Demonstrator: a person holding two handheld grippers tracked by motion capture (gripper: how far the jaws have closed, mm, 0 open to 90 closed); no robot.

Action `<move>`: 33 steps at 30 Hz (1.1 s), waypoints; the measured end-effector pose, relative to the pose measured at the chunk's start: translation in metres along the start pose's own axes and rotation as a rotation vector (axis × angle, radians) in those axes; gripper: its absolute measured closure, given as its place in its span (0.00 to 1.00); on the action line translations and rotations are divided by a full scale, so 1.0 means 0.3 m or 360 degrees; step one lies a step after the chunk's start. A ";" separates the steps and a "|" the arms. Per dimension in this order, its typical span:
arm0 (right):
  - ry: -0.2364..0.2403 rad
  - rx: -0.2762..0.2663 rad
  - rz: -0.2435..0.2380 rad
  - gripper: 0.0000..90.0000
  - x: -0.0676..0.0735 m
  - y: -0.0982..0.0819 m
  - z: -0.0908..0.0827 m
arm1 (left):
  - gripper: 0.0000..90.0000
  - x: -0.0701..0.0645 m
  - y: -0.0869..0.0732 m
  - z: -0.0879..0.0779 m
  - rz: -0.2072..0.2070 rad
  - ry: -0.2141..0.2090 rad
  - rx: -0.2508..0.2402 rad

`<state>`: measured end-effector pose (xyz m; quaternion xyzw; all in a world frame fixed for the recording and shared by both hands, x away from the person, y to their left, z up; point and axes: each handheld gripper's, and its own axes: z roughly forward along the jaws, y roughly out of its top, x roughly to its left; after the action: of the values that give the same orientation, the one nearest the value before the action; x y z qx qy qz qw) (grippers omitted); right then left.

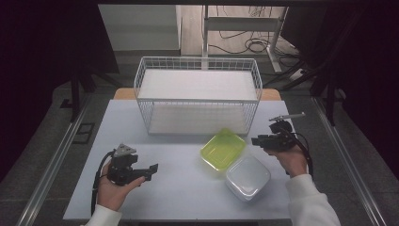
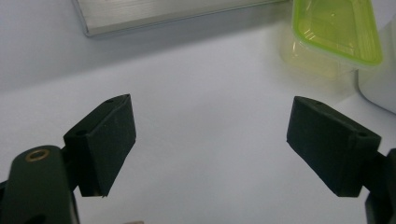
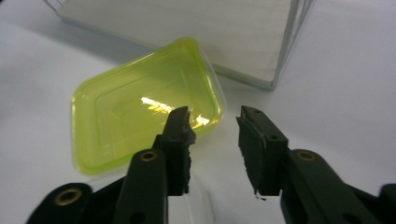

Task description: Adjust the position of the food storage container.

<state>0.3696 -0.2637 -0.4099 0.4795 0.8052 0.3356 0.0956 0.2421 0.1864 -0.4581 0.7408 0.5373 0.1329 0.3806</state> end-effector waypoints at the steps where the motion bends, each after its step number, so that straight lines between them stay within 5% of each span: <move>1: -0.0012 0.0014 -0.0011 0.75 0.001 0.014 0.012 | 0.17 0.001 -0.001 0.001 0.0000 0.0000 0.0004; 6: -0.0055 0.0097 -0.0015 0.95 -0.012 0.060 0.080 | 0.18 0.004 -0.011 0.009 0.0006 0.0000 0.0029; 9: -0.0063 0.0134 -0.0015 0.98 -0.018 0.069 0.104 | 0.18 0.007 -0.014 0.006 0.0000 0.0001 0.0029; 25: -0.0164 0.0321 -0.0129 0.99 -0.021 0.090 0.263 | 0.18 0.000 -0.024 0.017 0.0006 0.0013 0.0058; 27: -0.0222 0.0359 -0.0156 0.99 -0.009 0.081 0.285 | 0.18 0.001 -0.025 0.019 0.0009 0.0014 0.0065; 33: -0.0191 0.0388 -0.0191 0.99 0.020 0.073 0.301 | 0.18 -0.002 -0.027 0.026 0.0010 0.0021 0.0074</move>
<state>0.4249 -0.2113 -0.4633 0.4578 0.8600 0.1998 0.1044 0.2410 0.1837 -0.4691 0.7502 0.5405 0.1263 0.3593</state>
